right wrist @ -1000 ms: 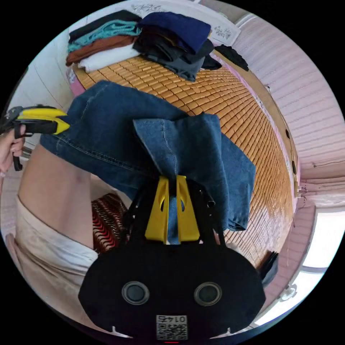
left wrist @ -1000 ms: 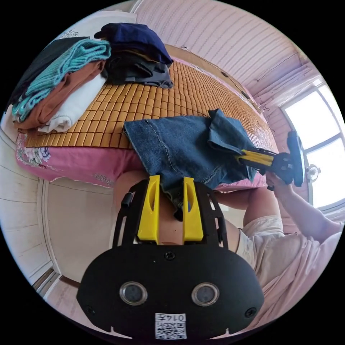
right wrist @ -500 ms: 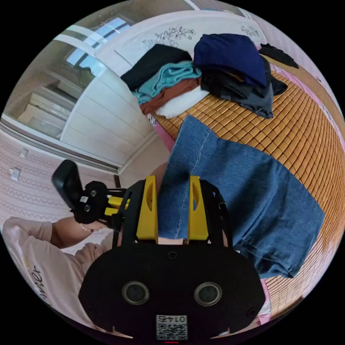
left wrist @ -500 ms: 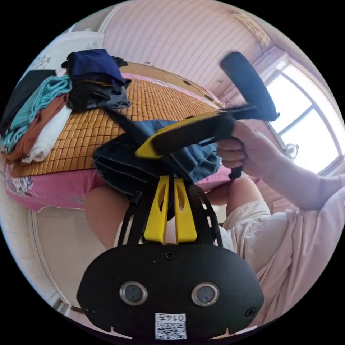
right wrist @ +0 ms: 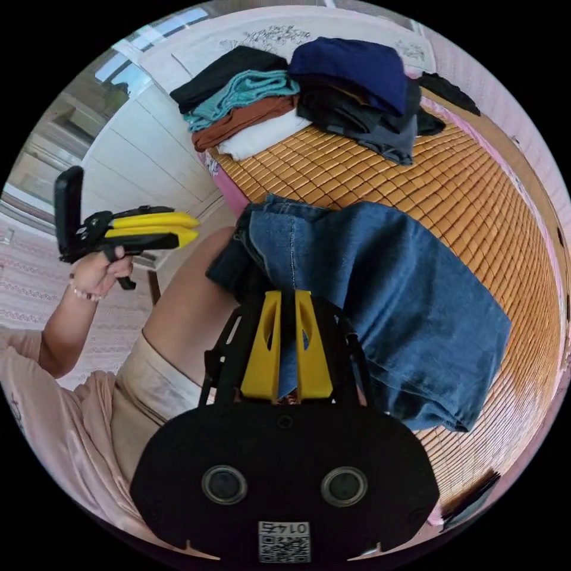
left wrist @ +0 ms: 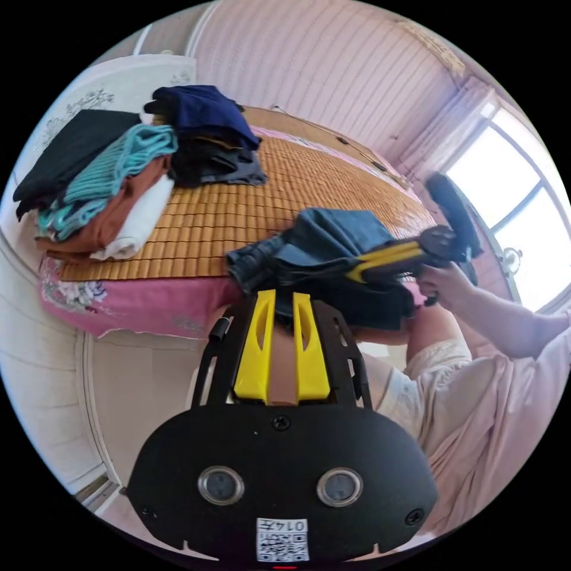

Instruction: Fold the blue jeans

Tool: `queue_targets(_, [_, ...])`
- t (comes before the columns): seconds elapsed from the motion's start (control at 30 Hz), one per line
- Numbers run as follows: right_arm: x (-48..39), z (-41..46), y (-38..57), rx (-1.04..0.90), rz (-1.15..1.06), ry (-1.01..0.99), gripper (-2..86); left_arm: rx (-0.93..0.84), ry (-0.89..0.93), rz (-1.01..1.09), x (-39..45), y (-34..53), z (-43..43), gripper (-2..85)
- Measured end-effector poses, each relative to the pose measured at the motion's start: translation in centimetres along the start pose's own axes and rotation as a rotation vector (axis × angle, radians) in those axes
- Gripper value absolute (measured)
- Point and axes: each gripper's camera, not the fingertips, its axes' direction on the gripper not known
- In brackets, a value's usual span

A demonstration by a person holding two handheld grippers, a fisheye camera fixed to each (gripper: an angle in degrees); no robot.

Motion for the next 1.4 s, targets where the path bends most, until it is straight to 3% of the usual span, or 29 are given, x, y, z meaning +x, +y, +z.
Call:
queue_targets(0.2, [5.6,-12.9,11.3,0.326,0.277,-0.032,2.4,-0.011,-0.059,-0.049,-3.2,-4.4,2.4,9.3])
queue_targets(0.3, [7.4,-21.5,17.4,0.526,0.393,0.104,2.2,-0.22,-0.031,-0.056,-3.2,-7.3,6.9,10.0])
queue_targets(0.33, [8.1,-25.1,20.0,0.609,0.446,0.157,2.2,-0.328,-0.052,-0.028,-2.7,-8.0,8.9,9.6])
queue_targets(0.5, [9.1,-37.8,28.6,0.866,0.557,0.369,1.8,-0.414,-0.246,0.253,1.4,-9.4,8.9,0.8])
queue_targets(0.6, [9.6,-43.5,32.0,0.935,0.588,0.518,1.5,-0.29,-0.177,0.253,2.5,-10.9,5.0,-0.4])
queue_targets(0.67, [10.7,-47.4,33.9,0.972,0.613,0.6,1.4,-0.128,-0.039,0.198,3.0,-13.2,0.5,-0.7])
queue_targets(0.87, [15.4,-55.2,39.5,1.059,0.691,0.701,1.3,0.297,-0.08,0.228,5.6,-17.1,-12.3,-0.9])
queue_targets(0.97, [18.0,-55.9,44.4,1.07,0.757,0.766,1.5,0.396,-0.166,0.187,4.3,-15.2,-16.8,-0.8])
queue_targets(1.1, [22.4,-51.1,51.2,0.898,0.967,0.778,1.5,0.314,-0.2,0.044,0.1,-10.2,-16.6,-0.5])
queue_targets(1.27, [27.9,-38.9,59.9,0.6,1.364,0.44,0.7,-0.029,-0.254,-0.258,-7.1,-1.3,-5.4,1.2])
queue_targets(1.4, [28.7,-35.6,59.7,0.5,1.324,0.323,1.9,-0.089,-0.181,-0.441,-8.7,1.6,-2.4,3.5])
